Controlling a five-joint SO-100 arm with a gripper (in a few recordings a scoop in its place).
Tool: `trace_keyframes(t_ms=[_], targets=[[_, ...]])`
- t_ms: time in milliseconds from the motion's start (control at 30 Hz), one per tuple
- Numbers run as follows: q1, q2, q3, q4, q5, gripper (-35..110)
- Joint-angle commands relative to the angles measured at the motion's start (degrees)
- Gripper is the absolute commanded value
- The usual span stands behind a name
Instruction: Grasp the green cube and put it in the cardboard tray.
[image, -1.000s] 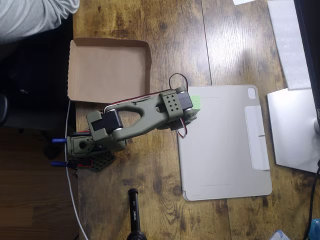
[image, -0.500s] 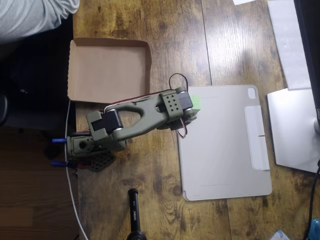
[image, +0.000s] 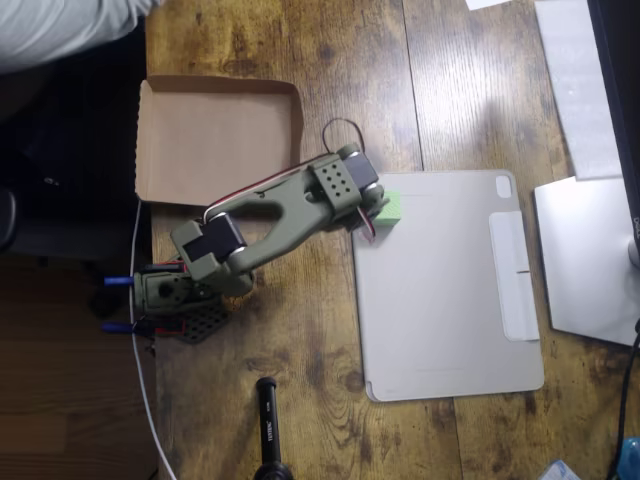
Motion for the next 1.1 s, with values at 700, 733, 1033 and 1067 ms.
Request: trace_keyframes(t_ms=[700,733,1033,1067], targets=[[4.92,-10.72,-10.72,-14.5,-2.99,29],[4.66,-10.99,-10.63,-14.77,-2.81,29],[1.76,-12.39,-2.81,-23.03,-1.93,34],[1.58,-12.74,-2.55,-23.91,-2.02,34]])
